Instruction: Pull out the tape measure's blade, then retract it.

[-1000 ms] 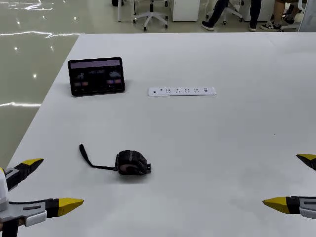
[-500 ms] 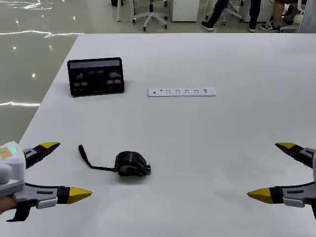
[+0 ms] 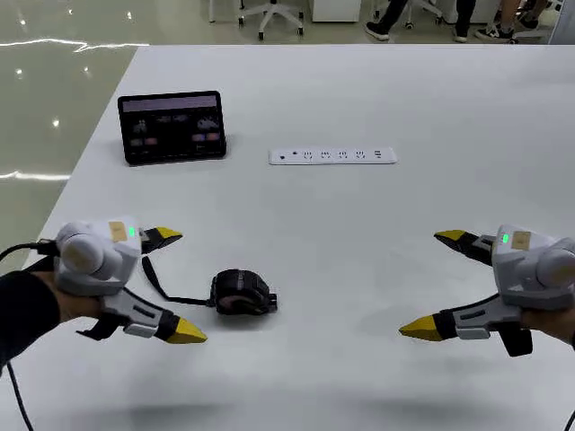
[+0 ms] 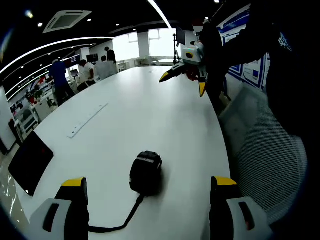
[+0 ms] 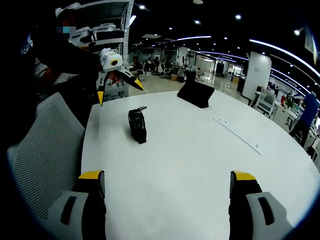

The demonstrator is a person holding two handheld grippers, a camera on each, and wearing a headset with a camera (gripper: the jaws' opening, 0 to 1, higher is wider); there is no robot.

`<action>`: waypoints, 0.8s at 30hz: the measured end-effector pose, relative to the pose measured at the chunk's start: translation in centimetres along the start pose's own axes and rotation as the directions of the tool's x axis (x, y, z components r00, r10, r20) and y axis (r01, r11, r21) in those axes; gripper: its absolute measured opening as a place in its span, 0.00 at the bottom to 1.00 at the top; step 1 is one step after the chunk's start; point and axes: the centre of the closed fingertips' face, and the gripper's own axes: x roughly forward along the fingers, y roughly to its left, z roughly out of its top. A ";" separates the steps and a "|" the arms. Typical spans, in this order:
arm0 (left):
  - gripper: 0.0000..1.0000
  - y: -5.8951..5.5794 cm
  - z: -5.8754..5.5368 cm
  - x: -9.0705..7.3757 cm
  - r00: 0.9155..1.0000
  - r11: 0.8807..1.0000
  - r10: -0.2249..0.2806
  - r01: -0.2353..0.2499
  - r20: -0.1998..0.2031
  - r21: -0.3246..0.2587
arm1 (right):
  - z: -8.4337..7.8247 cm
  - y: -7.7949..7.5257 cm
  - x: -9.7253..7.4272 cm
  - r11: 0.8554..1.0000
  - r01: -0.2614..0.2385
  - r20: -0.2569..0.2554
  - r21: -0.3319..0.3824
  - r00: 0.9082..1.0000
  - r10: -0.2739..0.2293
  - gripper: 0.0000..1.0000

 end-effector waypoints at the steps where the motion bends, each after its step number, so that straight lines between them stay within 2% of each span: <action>1: 0.98 -0.1 0.0 0.4 1.000 1.000 -0.016 0.016 -0.014 0.004 | 0.0 -0.1 0.5 1.000 -0.006 0.000 -0.004 1.000 0.006 1.00; 2: 0.98 0.0 0.2 1.0 0.999 0.999 -0.030 0.030 -0.021 0.037 | 0.2 0.0 1.2 1.000 -0.020 0.001 -0.011 1.000 0.020 1.00; 5: 0.95 -0.1 0.1 2.2 0.996 0.995 -0.068 0.072 -0.057 0.075 | 0.5 0.4 2.9 0.999 -0.046 -0.007 -0.019 0.999 0.046 1.00; 7: 0.87 -0.1 -0.3 3.2 0.989 0.986 -0.102 0.114 -0.105 0.123 | 0.3 0.6 4.4 0.997 -0.070 -0.023 -0.045 0.997 0.069 0.99; 8: 0.83 0.0 -0.6 3.8 0.986 0.983 -0.100 0.118 -0.131 0.139 | 0.4 0.8 5.3 0.995 -0.084 -0.026 -0.048 0.996 0.083 0.99; 9: 0.82 0.1 -0.7 4.2 0.985 0.982 -0.100 0.120 -0.139 0.146 | 0.3 0.8 5.9 0.994 -0.095 -0.029 -0.053 0.995 0.093 0.99; 11: 0.79 0.0 -0.5 5.1 0.983 0.981 -0.113 0.134 -0.147 0.142 | 0.4 1.2 7.1 0.991 -0.120 -0.035 -0.067 0.992 0.118 0.99; 12: 0.76 -0.2 -0.6 5.6 0.978 0.978 -0.133 0.155 -0.158 0.137 | 0.5 1.4 7.9 0.988 -0.132 -0.037 -0.074 0.991 0.130 0.98; 14: 0.72 -0.3 -0.5 6.2 0.977 0.977 -0.133 0.157 -0.165 0.146 | 0.7 1.7 8.7 0.985 -0.147 -0.039 -0.089 0.989 0.144 0.98; 16: 0.69 -0.6 -0.7 6.8 0.972 0.971 -0.146 0.177 -0.185 0.160 | 0.9 2.0 9.9 0.983 -0.158 -0.039 -0.098 0.987 0.155 0.96; 17: 0.65 -0.7 -0.9 7.1 0.969 0.968 -0.149 0.183 -0.197 0.170 | 0.9 2.1 10.3 0.981 -0.164 -0.044 -0.105 0.986 0.160 0.95; 18: 0.58 -0.3 -1.2 7.5 0.967 0.967 -0.135 0.176 -0.214 0.185 | 0.9 2.5 11.0 0.977 -0.180 -0.051 -0.113 0.983 0.175 0.94; 19: 0.47 0.2 -1.4 7.8 0.968 0.966 -0.113 0.160 -0.223 0.203 | 1.0 2.8 11.5 0.975 -0.189 -0.054 -0.119 0.981 0.184 0.92; 21: 0.42 0.2 -1.6 8.2 0.963 0.966 -0.115 0.166 -0.243 0.199 | 1.1 3.5 12.7 0.967 -0.215 -0.072 -0.134 0.976 0.206 0.85; 23: 0.37 0.7 -2.2 8.5 0.955 0.968 -0.113 0.168 -0.273 0.187 | 1.2 4.0 13.8 0.963 -0.223 -0.086 -0.150 0.974 0.212 0.80; 24: 0.32 0.1 -2.5 8.4 0.943 0.966 -0.152 0.205 -0.295 0.158 | 1.3 4.2 14.2 0.962 -0.231 -0.086 -0.146 0.972 0.220 0.78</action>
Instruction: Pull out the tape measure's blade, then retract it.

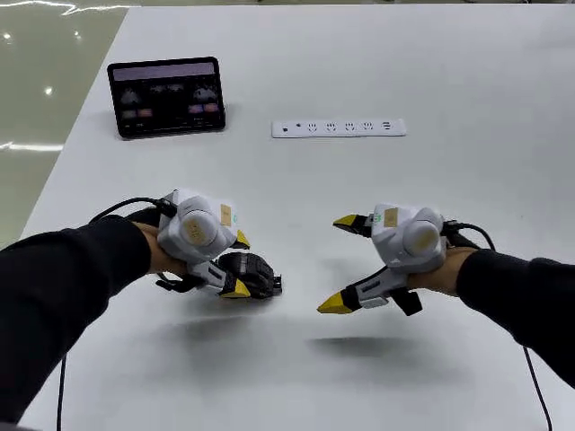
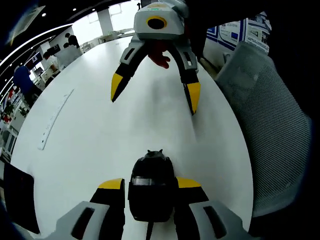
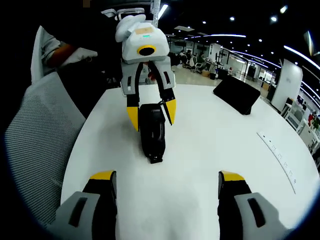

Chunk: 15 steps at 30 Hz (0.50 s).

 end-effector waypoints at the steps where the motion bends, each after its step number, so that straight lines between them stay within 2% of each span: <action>1: 0.32 0.5 0.1 -0.1 1.000 1.000 0.027 -0.027 0.004 0.005 | 0.2 0.2 0.6 1.000 -0.012 -0.006 0.001 1.000 0.012 0.76; 4: 0.31 0.4 0.0 -0.1 1.000 1.000 0.024 -0.024 -0.008 0.009 | 0.5 0.9 1.8 0.999 -0.052 -0.029 -0.007 0.998 0.051 0.61; 8: 0.31 0.3 -0.1 -0.2 1.000 1.000 0.025 -0.025 -0.018 0.007 | 0.6 1.4 3.6 0.996 -0.082 -0.058 -0.024 0.995 0.080 0.49; 15: 0.31 0.2 -0.2 -0.2 0.999 0.999 0.034 -0.034 -0.024 0.007 | 0.4 1.3 5.6 0.994 -0.102 -0.110 -0.029 0.989 0.098 0.27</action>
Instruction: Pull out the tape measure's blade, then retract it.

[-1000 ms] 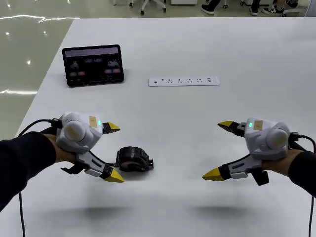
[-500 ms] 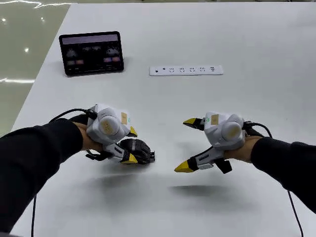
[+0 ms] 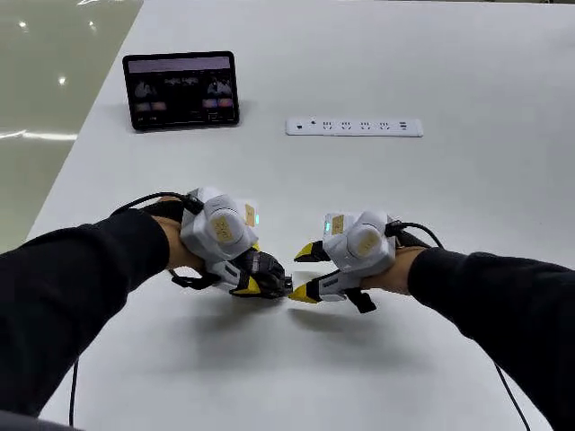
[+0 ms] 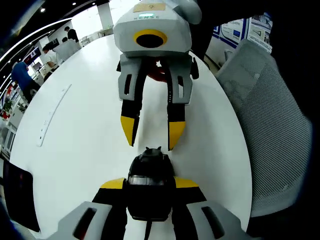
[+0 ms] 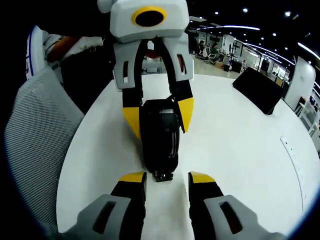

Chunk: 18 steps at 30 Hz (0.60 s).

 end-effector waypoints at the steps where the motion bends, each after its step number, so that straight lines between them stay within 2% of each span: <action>1: 0.31 0.0 0.0 0.0 1.000 1.000 0.001 -0.001 0.002 -0.003 | -0.1 0.1 0.2 1.000 -0.012 -0.006 -0.005 1.000 0.012 0.24; 5: 0.31 0.0 0.0 0.0 1.000 1.000 0.002 -0.002 0.007 -0.007 | 0.1 0.6 0.7 0.999 -0.042 -0.019 -0.009 0.999 0.041 0.12; 6: 0.31 -0.1 0.0 0.1 1.000 1.000 0.002 -0.002 0.008 -0.001 | 0.0 0.6 0.6 0.998 -0.048 -0.031 -0.031 0.998 0.047 0.12; 11: 0.31 -0.1 0.1 0.1 1.000 1.000 0.008 -0.008 0.010 0.004 | -0.1 0.6 0.7 0.997 -0.073 -0.049 -0.029 0.996 0.072 0.11; 18: 0.31 0.0 0.0 0.1 1.000 1.000 0.006 -0.006 0.022 -0.003 | -0.2 0.8 0.7 0.997 -0.077 -0.057 -0.026 0.996 0.076 0.12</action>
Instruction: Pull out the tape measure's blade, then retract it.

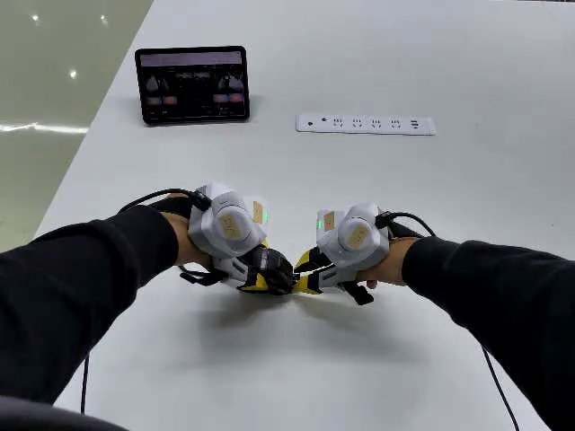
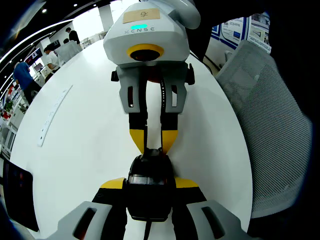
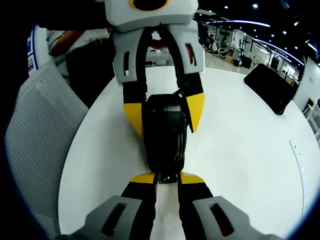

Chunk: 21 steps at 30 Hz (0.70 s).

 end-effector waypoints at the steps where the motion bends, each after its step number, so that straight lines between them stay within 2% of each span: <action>1: 0.31 0.0 0.0 0.0 1.000 1.000 0.000 0.000 0.000 -0.001 | 0.0 0.0 0.1 1.000 0.000 -0.003 -0.007 1.000 0.000 0.12; 5: 0.31 0.0 0.0 0.0 1.000 1.000 0.001 -0.001 0.003 -0.003 | -0.3 0.2 0.4 1.000 -0.005 -0.018 -0.011 1.000 0.005 0.15; 7: 0.31 0.0 0.0 0.1 1.000 1.000 0.001 -0.001 0.004 -0.003 | -0.4 -0.2 0.5 1.000 0.019 -0.019 -0.015 1.000 -0.020 0.12; 9: 0.31 0.1 0.0 0.1 1.000 1.000 0.001 -0.001 0.005 -0.003 | -0.5 -0.2 0.5 1.000 0.001 -0.015 -0.008 1.000 -0.001 0.11; 11: 0.31 0.1 0.0 0.1 1.000 1.000 0.003 -0.003 0.004 -0.005 | -0.6 -0.3 0.5 0.999 -0.004 -0.020 0.051 1.000 0.005 0.09; 12: 0.31 0.1 0.0 0.1 1.000 1.000 0.003 -0.003 0.005 -0.005 | -0.5 -0.4 0.6 0.999 -0.005 -0.022 0.035 1.000 0.006 0.08; 13: 0.31 0.1 0.0 0.1 1.000 1.000 0.002 -0.002 0.006 -0.004 | -0.5 -0.3 0.6 0.999 -0.007 -0.031 -0.031 1.000 0.006 0.08; 17: 0.31 0.0 -0.1 0.0 1.000 1.000 0.001 -0.001 0.007 0.010 | -0.6 0.0 0.4 1.000 -0.015 -0.039 -0.026 0.999 0.014 0.06; 21: 0.31 0.1 0.0 0.1 1.000 1.000 0.003 -0.003 -0.003 -0.002 | -1.1 -0.2 0.0 1.000 -0.012 -0.046 -0.018 0.999 0.011 0.06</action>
